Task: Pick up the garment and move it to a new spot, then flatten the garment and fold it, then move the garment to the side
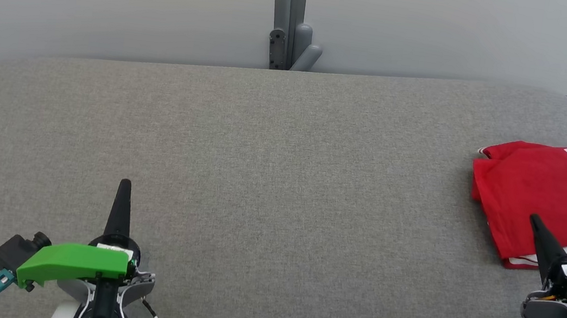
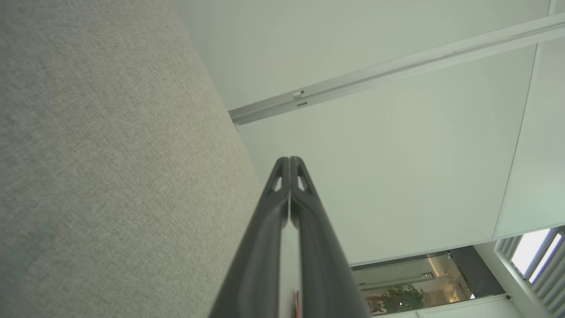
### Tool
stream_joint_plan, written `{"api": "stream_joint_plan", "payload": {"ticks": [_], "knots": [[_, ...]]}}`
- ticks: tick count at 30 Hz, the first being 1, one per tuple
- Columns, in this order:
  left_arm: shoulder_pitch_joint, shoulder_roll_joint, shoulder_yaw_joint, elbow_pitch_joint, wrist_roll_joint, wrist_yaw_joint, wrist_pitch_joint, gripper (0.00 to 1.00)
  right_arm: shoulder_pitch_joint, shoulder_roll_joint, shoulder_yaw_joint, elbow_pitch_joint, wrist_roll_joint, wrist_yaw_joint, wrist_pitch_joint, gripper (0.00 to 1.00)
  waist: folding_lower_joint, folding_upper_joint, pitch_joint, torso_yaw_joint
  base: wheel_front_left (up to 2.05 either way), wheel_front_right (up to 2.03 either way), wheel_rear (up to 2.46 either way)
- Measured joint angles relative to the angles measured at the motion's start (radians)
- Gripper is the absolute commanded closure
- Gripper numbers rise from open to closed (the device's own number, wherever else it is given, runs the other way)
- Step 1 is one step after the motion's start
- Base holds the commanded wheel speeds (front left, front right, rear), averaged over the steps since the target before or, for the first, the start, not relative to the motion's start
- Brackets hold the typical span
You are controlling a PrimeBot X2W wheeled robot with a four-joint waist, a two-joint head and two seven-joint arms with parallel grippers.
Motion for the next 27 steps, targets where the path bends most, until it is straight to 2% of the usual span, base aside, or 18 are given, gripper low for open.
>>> {"api": "stream_joint_plan", "payload": {"ticks": [27], "knots": [[-0.042,-0.02,-0.011,0.033,-0.191,-0.024,-0.013,1.0,-0.055,-0.007,-0.048,0.066,0.19,0.0,0.067,1.0,0.0,0.0,0.004,0.009,0.0,0.0,0.0]]}}
